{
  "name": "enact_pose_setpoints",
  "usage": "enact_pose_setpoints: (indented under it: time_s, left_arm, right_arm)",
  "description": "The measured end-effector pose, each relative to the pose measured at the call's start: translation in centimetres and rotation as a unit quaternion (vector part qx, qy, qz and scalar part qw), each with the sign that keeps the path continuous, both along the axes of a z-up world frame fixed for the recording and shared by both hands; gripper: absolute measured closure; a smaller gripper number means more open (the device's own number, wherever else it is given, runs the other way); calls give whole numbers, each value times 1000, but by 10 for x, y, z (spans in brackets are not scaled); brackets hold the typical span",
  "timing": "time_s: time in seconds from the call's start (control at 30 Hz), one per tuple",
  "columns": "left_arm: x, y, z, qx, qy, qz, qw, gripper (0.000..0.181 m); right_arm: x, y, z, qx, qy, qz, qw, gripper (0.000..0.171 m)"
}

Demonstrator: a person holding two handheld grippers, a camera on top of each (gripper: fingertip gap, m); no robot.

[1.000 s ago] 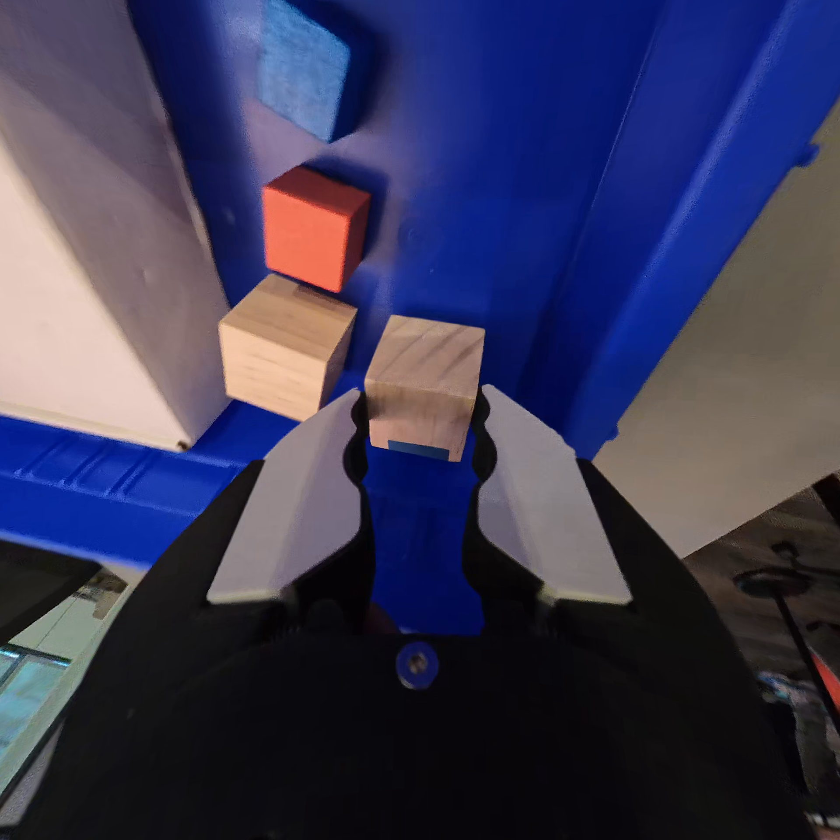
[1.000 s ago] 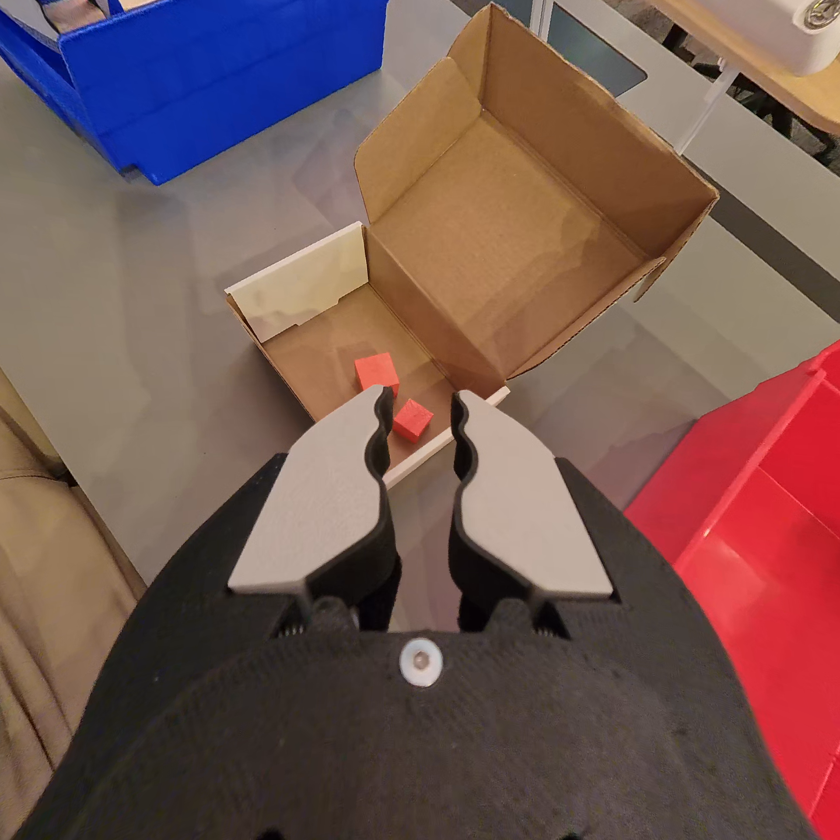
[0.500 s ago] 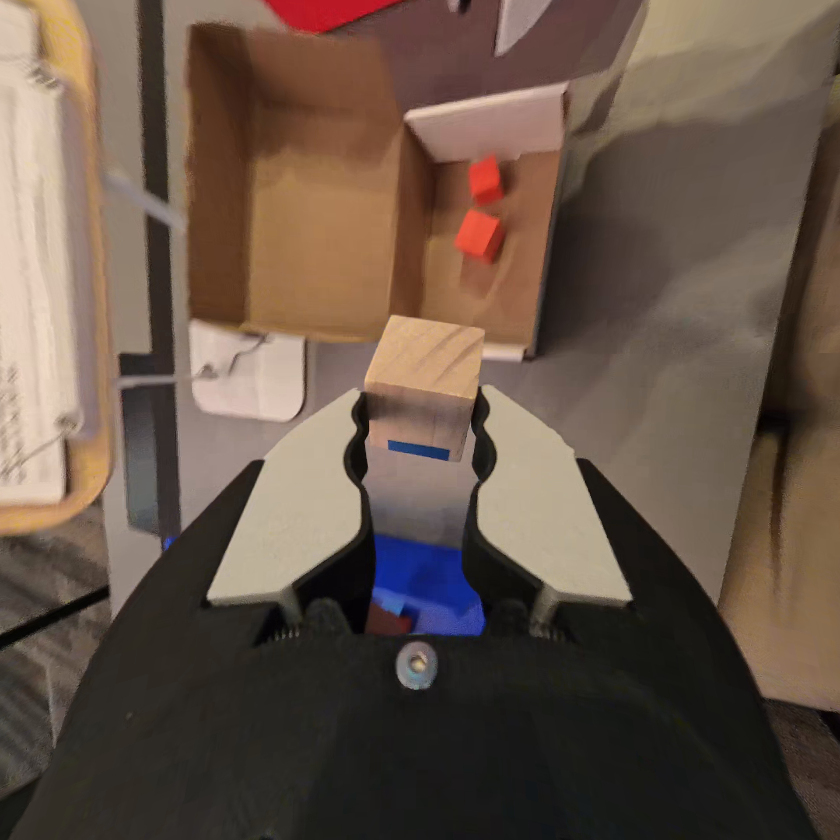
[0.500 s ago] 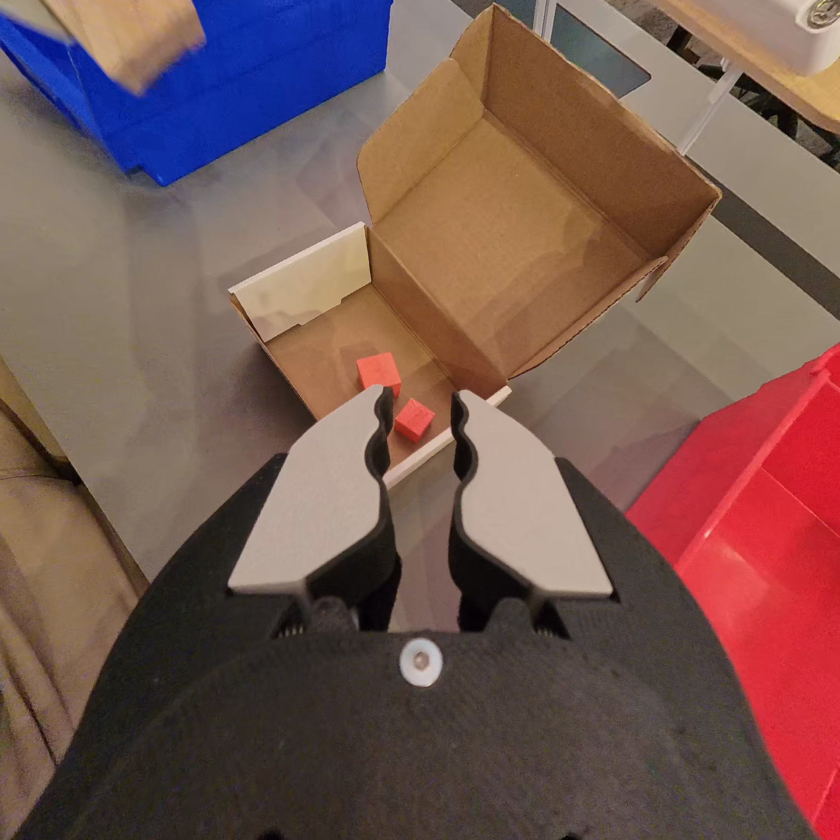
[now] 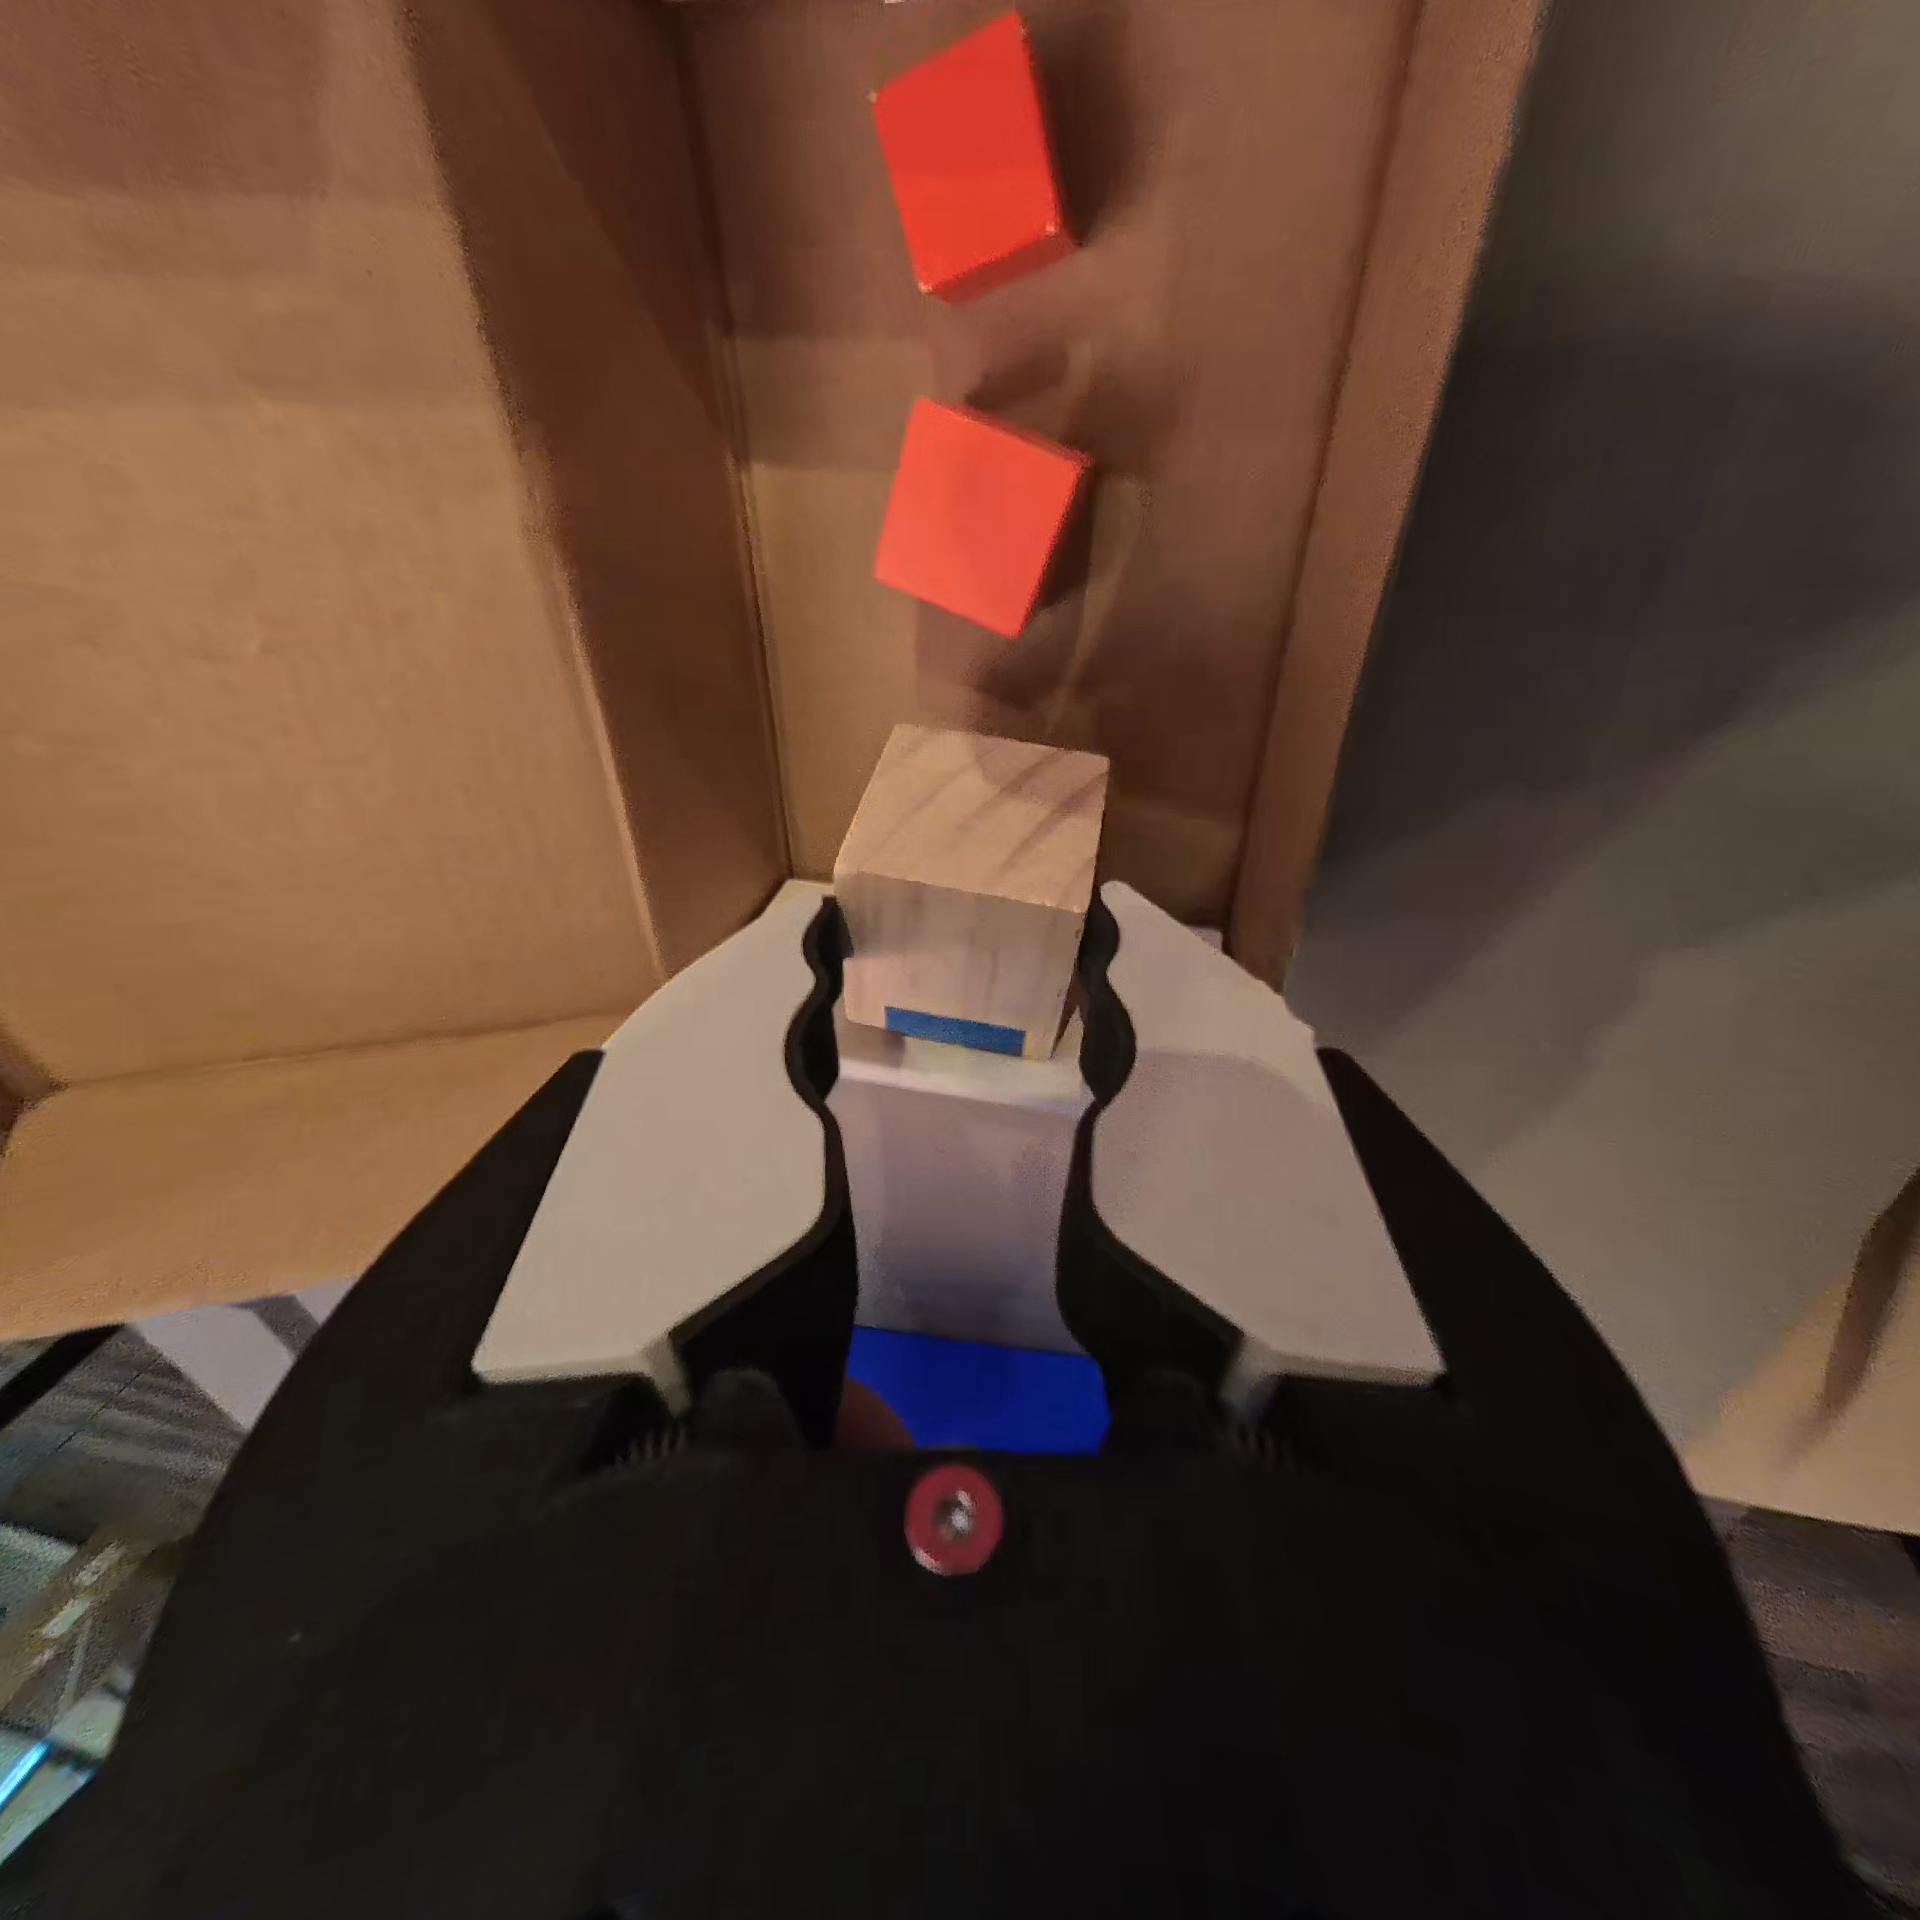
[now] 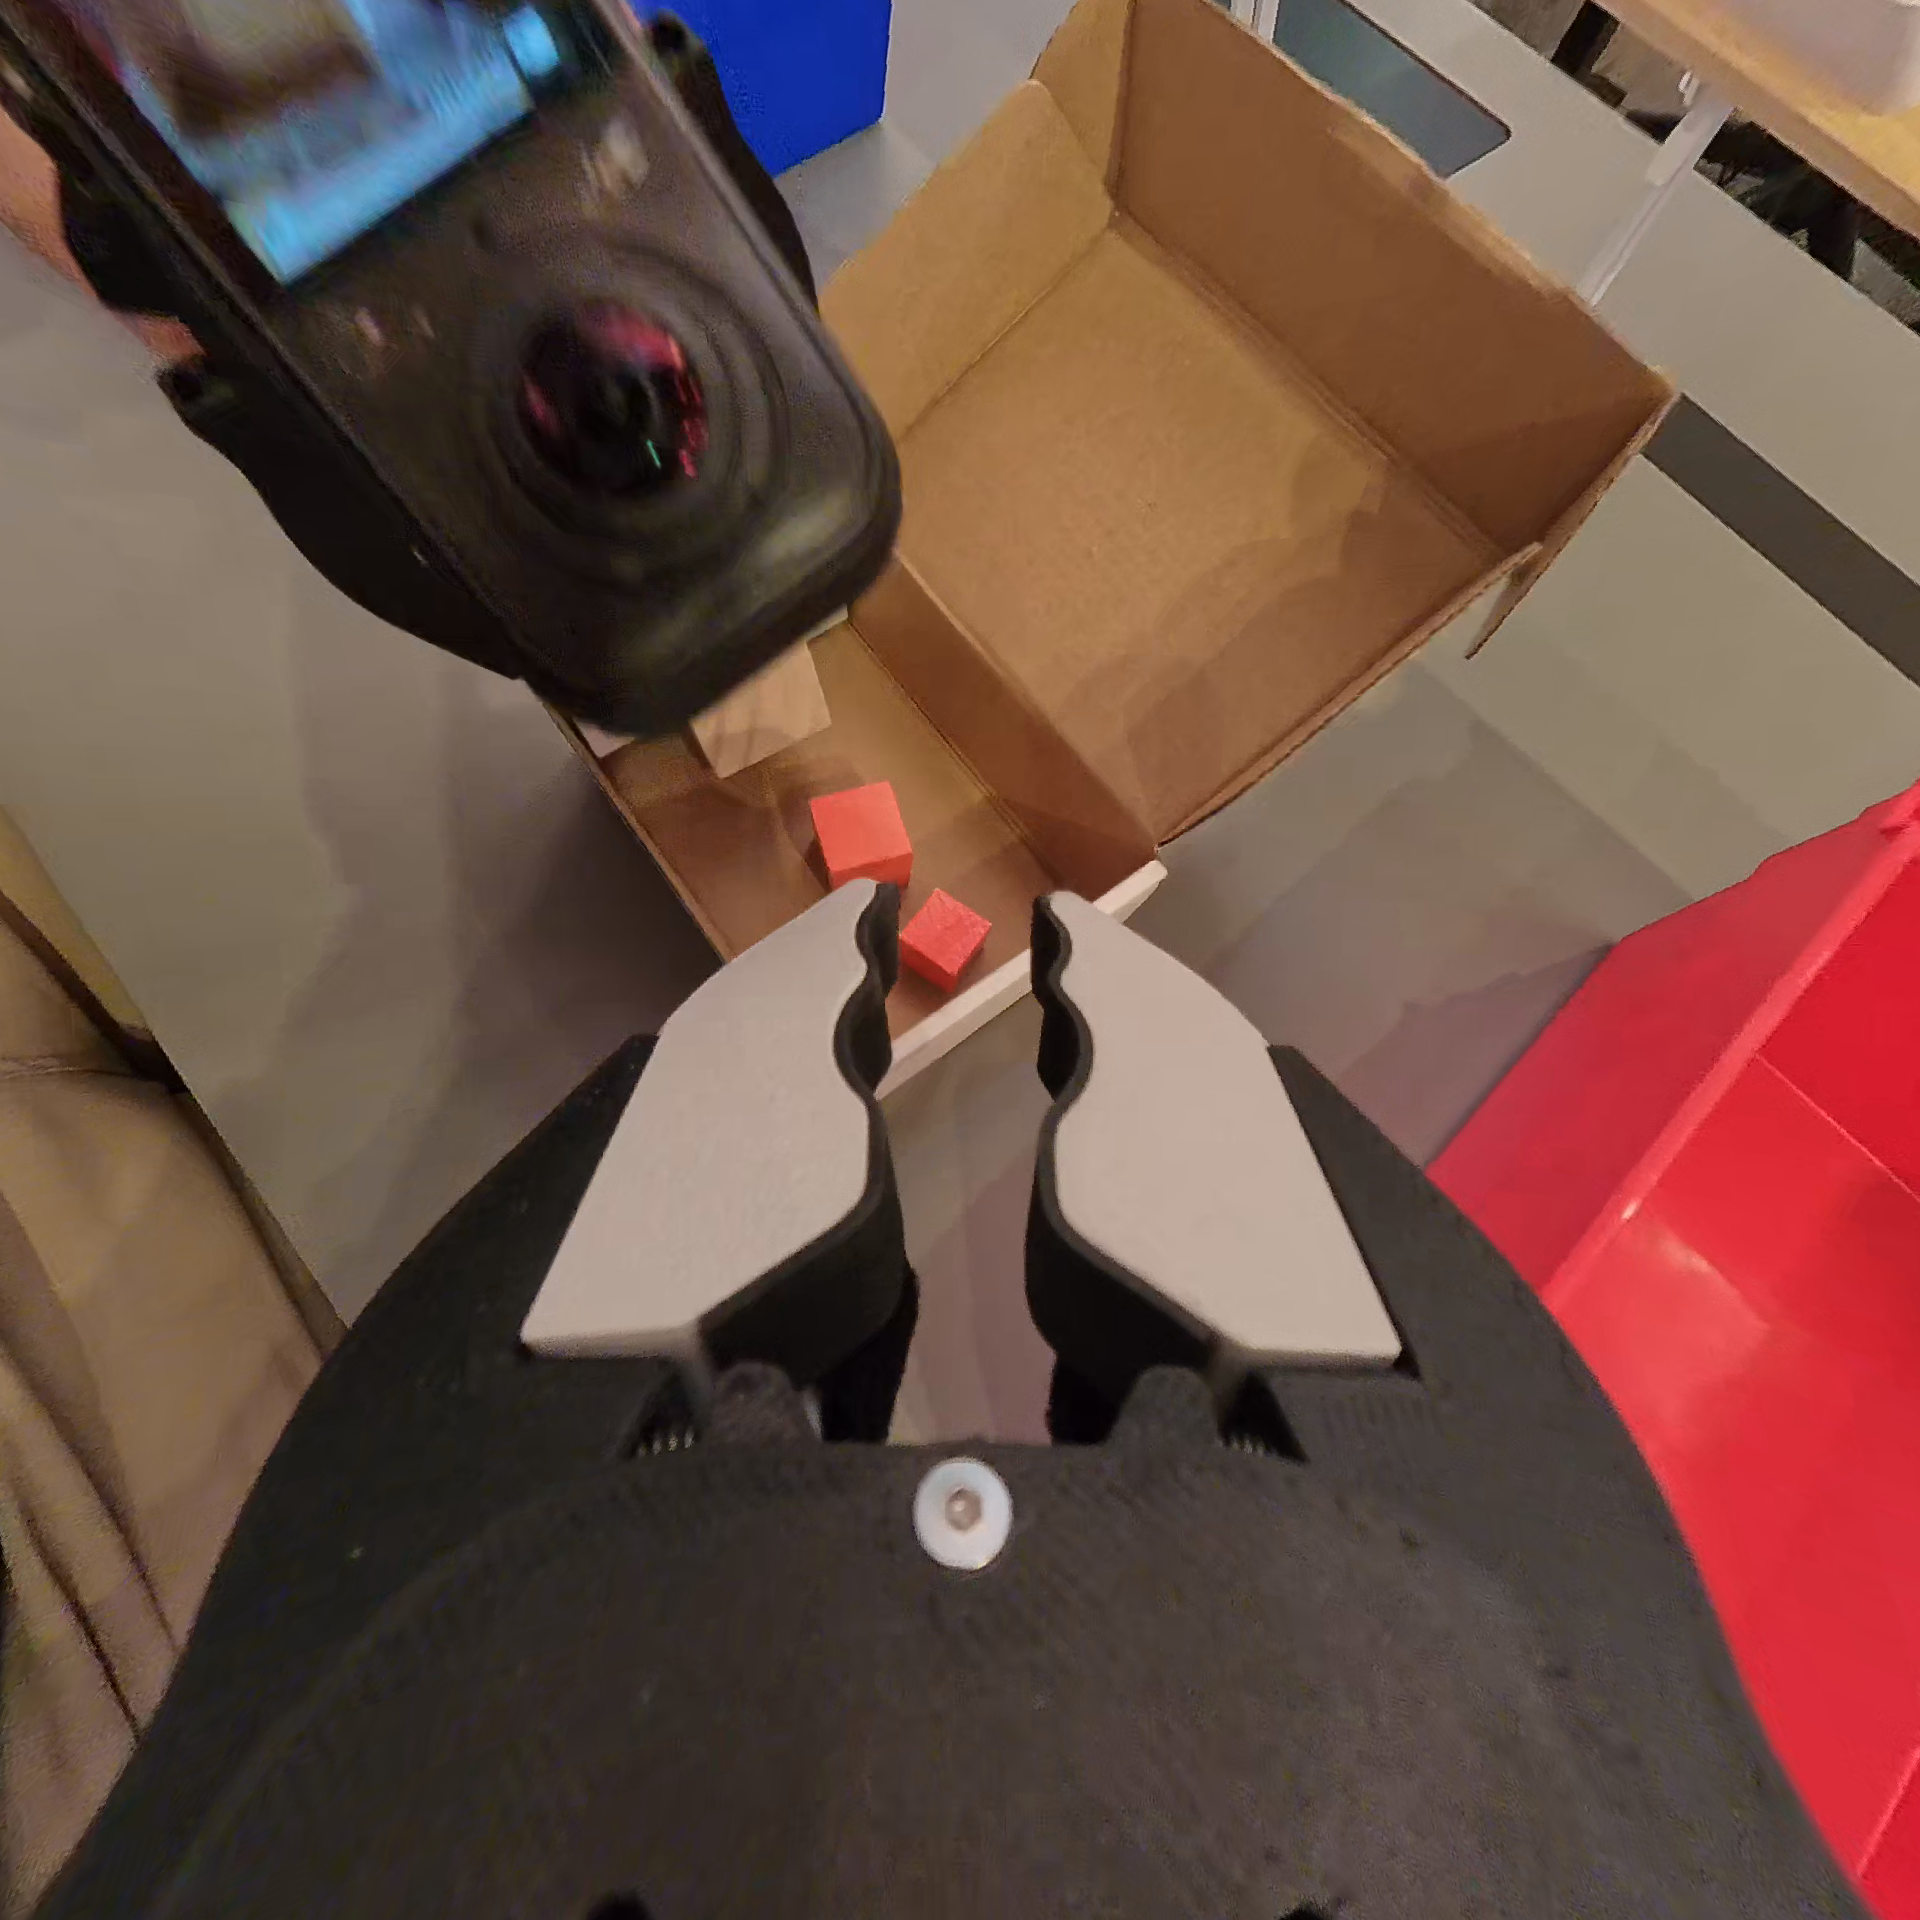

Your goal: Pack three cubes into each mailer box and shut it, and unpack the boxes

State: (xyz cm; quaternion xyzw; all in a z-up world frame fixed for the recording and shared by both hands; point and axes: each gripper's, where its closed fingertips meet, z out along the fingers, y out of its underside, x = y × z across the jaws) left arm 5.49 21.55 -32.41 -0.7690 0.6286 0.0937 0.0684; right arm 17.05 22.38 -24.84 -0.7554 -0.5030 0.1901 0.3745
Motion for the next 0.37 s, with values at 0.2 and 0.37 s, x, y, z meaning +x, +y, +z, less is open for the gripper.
enact_pose_setpoints:
  time_s: [0.2,0.37]
  left_arm:
    - [5,5,-7,5,-1,10,1000,128]
    - [8,13,38,68,-126,62,988,119]
  right_arm:
    - [3,2,-2,-4,-4,-6,1000,147]
    - [9,10,1,-15,18,-29,999,143]
